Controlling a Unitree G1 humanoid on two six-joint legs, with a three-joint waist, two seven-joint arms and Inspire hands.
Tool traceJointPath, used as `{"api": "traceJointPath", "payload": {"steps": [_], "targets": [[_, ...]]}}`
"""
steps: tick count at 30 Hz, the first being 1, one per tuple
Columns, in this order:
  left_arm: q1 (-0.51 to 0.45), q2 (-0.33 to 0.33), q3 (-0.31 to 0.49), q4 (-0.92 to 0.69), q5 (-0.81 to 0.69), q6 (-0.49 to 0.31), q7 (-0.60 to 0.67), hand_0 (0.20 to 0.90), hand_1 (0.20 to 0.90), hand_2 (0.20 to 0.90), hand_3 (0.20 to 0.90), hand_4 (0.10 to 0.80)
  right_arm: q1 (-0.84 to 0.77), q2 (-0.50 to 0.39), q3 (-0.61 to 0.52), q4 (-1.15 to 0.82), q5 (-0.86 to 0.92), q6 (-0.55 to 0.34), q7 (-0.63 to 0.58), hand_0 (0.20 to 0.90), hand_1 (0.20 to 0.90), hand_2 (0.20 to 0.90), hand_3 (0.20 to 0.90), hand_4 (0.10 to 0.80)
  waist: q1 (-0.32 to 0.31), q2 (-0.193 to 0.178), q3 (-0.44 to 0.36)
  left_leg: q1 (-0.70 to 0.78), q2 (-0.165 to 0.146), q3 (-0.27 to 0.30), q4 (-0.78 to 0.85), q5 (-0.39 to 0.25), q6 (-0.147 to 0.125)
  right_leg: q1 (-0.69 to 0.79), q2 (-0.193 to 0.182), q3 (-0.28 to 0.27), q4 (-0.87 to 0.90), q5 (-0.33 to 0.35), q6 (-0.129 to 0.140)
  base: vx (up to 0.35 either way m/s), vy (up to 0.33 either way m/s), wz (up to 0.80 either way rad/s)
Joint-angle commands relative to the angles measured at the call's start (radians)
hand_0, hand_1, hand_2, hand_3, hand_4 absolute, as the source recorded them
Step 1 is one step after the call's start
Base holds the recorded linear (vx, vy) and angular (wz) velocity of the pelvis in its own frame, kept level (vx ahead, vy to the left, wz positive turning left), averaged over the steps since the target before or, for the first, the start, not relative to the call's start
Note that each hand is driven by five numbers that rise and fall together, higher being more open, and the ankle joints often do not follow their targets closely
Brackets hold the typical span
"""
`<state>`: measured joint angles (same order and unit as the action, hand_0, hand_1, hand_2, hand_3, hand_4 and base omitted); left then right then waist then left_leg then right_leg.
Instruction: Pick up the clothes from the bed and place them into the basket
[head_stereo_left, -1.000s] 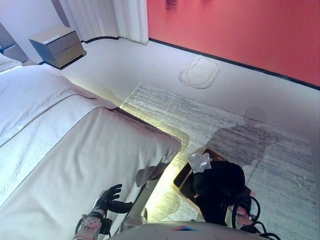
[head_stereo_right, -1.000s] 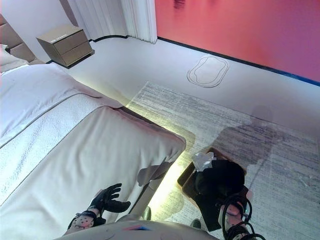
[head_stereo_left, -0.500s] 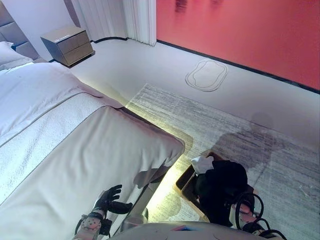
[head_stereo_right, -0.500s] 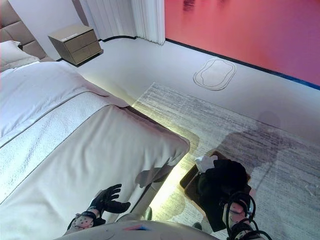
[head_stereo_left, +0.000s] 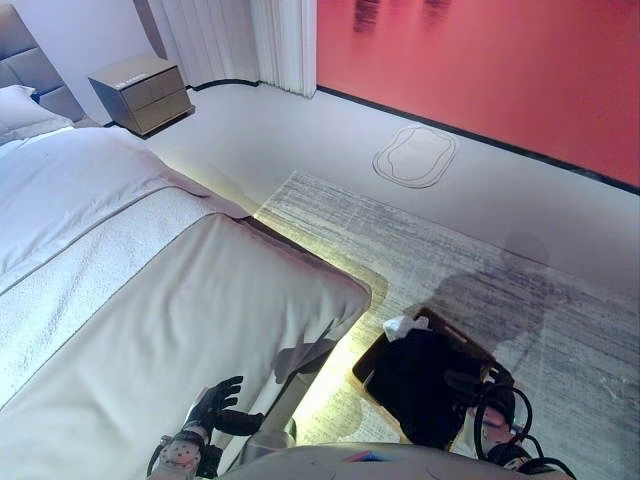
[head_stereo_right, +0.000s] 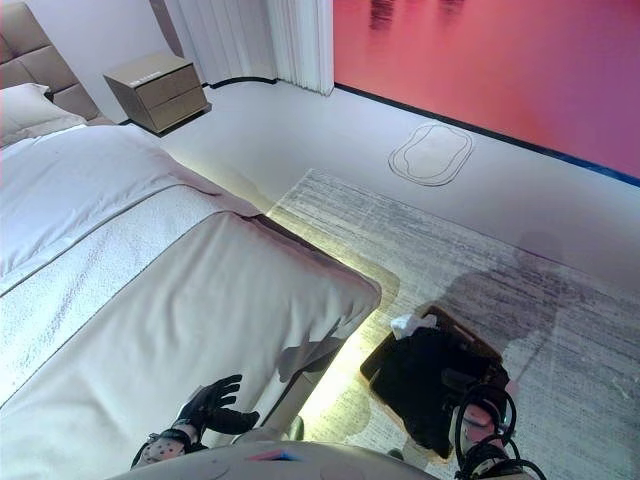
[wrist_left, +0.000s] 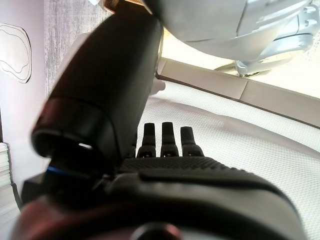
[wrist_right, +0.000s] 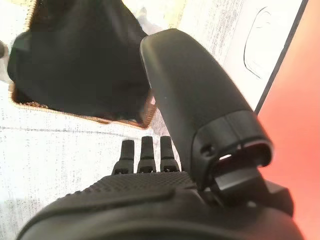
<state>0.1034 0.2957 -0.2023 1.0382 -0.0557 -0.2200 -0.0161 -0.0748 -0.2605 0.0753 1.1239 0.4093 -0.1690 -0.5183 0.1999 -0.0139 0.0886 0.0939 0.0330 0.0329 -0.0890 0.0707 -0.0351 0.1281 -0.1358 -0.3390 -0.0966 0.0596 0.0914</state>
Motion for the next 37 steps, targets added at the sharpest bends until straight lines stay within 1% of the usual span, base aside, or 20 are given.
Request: {"api": "traceJointPath", "payload": {"steps": [1,4,9,11,14,15,16,17,18,20,21,22,25,29,32,37], "targets": [[-0.069,0.028,-0.058,0.028,0.013,-0.069,-0.006,0.900,0.900,0.900,0.900,0.800,-0.082,-0.098,-0.020,-0.022,-0.026,-0.062,-0.008,0.900,0.900,0.900,0.900,0.800,0.039,0.023,-0.010,-0.036,-0.017,-0.047,0.002,-0.037,-0.010,0.044,0.017,-0.041,0.066,-0.087,0.006,0.000,0.000,0.00],[-0.071,0.025,-0.055,0.032,0.010,-0.072,-0.004,0.900,0.900,0.900,0.900,0.800,-0.076,-0.082,-0.015,-0.011,-0.021,-0.052,0.012,0.900,0.900,0.900,0.900,0.800,0.038,0.022,-0.011,-0.038,-0.017,-0.048,0.002,-0.038,-0.011,0.044,0.017,-0.042,0.066,-0.090,0.005,0.000,0.000,0.00],[-0.074,0.015,-0.048,0.040,0.005,-0.072,-0.005,0.900,0.900,0.900,0.900,0.800,-0.055,-0.060,0.007,0.019,-0.080,-0.029,0.092,0.900,0.900,0.900,0.900,0.800,0.031,0.022,-0.014,-0.039,-0.016,-0.044,0.002,-0.036,-0.013,0.042,0.018,-0.042,0.068,-0.092,0.005,-0.010,0.003,0.00],[-0.080,0.008,-0.045,0.046,-0.013,-0.061,-0.012,0.900,0.900,0.900,0.900,0.800,-0.039,-0.040,0.062,0.031,-0.163,0.005,0.170,0.900,0.900,0.900,0.900,0.800,0.024,0.022,-0.013,-0.041,-0.015,-0.043,0.002,-0.034,-0.014,0.040,0.020,-0.039,0.069,-0.096,0.002,-0.070,0.024,0.02],[-0.092,-0.007,-0.044,0.067,-0.035,-0.052,-0.040,0.900,0.900,0.900,0.900,0.800,-0.028,-0.012,0.111,0.073,-0.176,0.068,0.228,0.900,0.900,0.900,0.900,0.800,0.021,0.021,-0.011,-0.043,-0.015,-0.043,0.002,-0.034,-0.013,0.036,0.020,-0.039,0.077,-0.101,0.000,-0.061,0.015,0.00],[-0.096,-0.011,-0.043,0.074,-0.038,-0.055,-0.051,0.900,0.900,0.900,0.900,0.800,-0.025,-0.004,0.114,0.092,-0.172,0.092,0.233,0.900,0.900,0.900,0.900,0.800,0.019,0.023,-0.011,-0.043,-0.014,-0.042,0.002,-0.034,-0.013,0.035,0.020,-0.039,0.080,-0.103,-0.002,-0.044,0.012,0.00],[-0.098,-0.013,-0.044,0.077,-0.041,-0.058,-0.055,0.900,0.900,0.900,0.900,0.800,-0.024,-0.001,0.115,0.099,-0.172,0.097,0.229,0.900,0.900,0.900,0.900,0.800,0.018,0.023,-0.011,-0.043,-0.014,-0.042,0.002,-0.034,-0.013,0.035,0.020,-0.039,0.081,-0.104,-0.002,-0.042,0.013,0.01],[-0.102,-0.019,-0.047,0.083,-0.046,-0.066,-0.065,0.900,0.900,0.900,0.900,0.800,-0.023,0.007,0.118,0.115,-0.158,0.125,0.225,0.900,0.900,0.900,0.900,0.800,0.016,0.024,-0.009,-0.042,-0.013,-0.041,0.002,-0.033,-0.012,0.034,0.020,-0.039,0.083,-0.105,-0.003,-0.058,0.021,0.01],[-0.106,-0.027,-0.056,0.083,-0.042,-0.073,-0.079,0.900,0.900,0.900,0.900,0.800,-0.016,0.015,0.110,0.145,-0.151,0.176,0.252,0.900,0.900,0.900,0.900,0.800,0.010,0.027,-0.008,-0.041,-0.012,-0.037,0.002,-0.033,-0.014,0.034,0.021,-0.036,0.085,-0.106,-0.005,-0.064,0.025,0.01],[-0.109,-0.034,-0.062,0.085,-0.043,-0.075,-0.082,0.900,0.900,0.900,0.900,0.800,-0.011,0.021,0.108,0.170,-0.158,0.188,0.263,0.900,0.900,0.900,0.900,0.800,0.006,0.029,-0.006,-0.040,-0.011,-0.034,0.002,-0.033,-0.013,0.034,0.021,-0.035,0.087,-0.108,-0.006,-0.053,0.026,0.00],[-0.118,-0.041,-0.070,0.091,-0.047,-0.077,-0.089,0.900,0.900,0.900,0.900,0.800,-0.002,0.030,0.110,0.196,-0.144,0.217,0.290,0.900,0.900,0.900,0.900,0.800,-0.002,0.031,-0.005,-0.038,-0.011,-0.031,0.002,-0.034,-0.014,0.034,0.022,-0.033,0.089,-0.110,-0.006,-0.038,0.020,-0.01],[-0.118,-0.041,-0.070,0.091,-0.047,-0.077,-0.089,0.900,0.900,0.900,0.900,0.800,-0.003,0.030,0.110,0.196,-0.144,0.217,0.290,0.900,0.900,0.900,0.900,0.800,-0.002,0.031,-0.005,-0.038,-0.011,-0.031,0.002,-0.034,-0.014,0.034,0.022,-0.033,0.089,-0.110,-0.006,-0.043,0.029,-0.03],[-0.129,-0.042,-0.073,0.094,-0.052,-0.058,-0.093,0.900,0.900,0.900,0.900,0.800,0.015,0.037,0.101,0.230,-0.145,0.267,0.339,0.900,0.900,0.900,0.900,0.800,-0.015,0.036,-0.007,-0.033,-0.011,-0.027,0.002,-0.036,-0.014,0.033,0.022,-0.029,0.095,-0.115,-0.007,-0.027,0.035,-0.12],[-0.133,-0.043,-0.070,0.101,-0.060,-0.050,-0.099,0.900,0.900,0.900,0.900,0.800,0.016,0.033,0.083,0.237,-0.101,0.262,0.360,0.900,0.900,0.900,0.900,0.800,-0.027,0.035,-0.014,-0.026,-0.013,-0.022,0.002,-0.039,-0.015,0.038,0.025,-0.019,0.090,-0.115,-0.008,0.005,0.007,0.00],[-0.133,-0.040,-0.072,0.094,-0.073,-0.041,-0.099,0.900,0.900,0.900,0.900,0.800,0.015,0.031,0.074,0.228,-0.096,0.256,0.381,0.900,0.900,0.900,0.900,0.800,-0.033,0.034,-0.019,-0.023,-0.011,-0.018,0.002,-0.040,-0.016,0.035,0.027,-0.012,0.090,-0.114,-0.008,0.002,0.005,-0.01],[-0.138,-0.042,-0.077,0.097,-0.079,-0.038,-0.105,0.900,0.900,0.900,0.900,0.800,0.010,0.035,0.077,0.215,-0.106,0.247,0.381,0.900,0.900,0.900,0.900,0.800,-0.037,0.030,-0.022,-0.024,-0.012,-0.017,0.002,-0.039,-0.016,0.033,0.031,-0.003,0.087,-0.112,-0.007,0.002,-0.002,-0.02]]}}
